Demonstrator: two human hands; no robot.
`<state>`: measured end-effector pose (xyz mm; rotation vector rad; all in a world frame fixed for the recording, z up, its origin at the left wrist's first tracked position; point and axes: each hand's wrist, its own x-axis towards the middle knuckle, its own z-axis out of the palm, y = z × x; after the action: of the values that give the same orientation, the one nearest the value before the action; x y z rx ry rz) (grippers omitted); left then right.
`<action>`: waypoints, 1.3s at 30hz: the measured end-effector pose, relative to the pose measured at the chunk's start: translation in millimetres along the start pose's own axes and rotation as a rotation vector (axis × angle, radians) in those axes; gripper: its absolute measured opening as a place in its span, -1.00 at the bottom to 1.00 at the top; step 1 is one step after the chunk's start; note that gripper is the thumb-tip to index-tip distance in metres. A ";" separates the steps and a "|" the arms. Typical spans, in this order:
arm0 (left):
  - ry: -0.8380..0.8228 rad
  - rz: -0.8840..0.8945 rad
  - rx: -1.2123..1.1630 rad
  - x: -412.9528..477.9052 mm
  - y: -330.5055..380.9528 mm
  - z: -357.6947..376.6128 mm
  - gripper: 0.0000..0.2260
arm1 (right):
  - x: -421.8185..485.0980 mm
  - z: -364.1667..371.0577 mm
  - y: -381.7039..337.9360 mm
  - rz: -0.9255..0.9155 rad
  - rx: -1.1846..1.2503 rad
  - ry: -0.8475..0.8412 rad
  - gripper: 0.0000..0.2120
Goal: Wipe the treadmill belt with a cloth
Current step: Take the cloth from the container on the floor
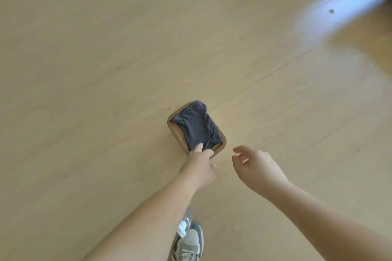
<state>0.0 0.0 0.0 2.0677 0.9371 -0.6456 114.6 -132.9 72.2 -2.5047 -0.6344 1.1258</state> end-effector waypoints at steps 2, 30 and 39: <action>-0.084 -0.018 0.050 33.9 -8.2 19.9 -0.55 | 22.8 15.6 17.8 0.015 0.052 0.018 -0.68; -0.108 0.155 -0.739 -169.8 426.1 -91.2 -0.93 | -137.0 -364.7 84.7 0.084 0.365 0.112 -0.40; -0.225 0.491 -0.521 -336.4 727.2 -110.0 -0.88 | -335.3 -632.6 179.6 0.013 0.470 0.455 -0.73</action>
<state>384.3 -367.1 609.6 1.6217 0.3844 -0.3155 446.6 -526.5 601.1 -2.2317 -0.1959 0.5800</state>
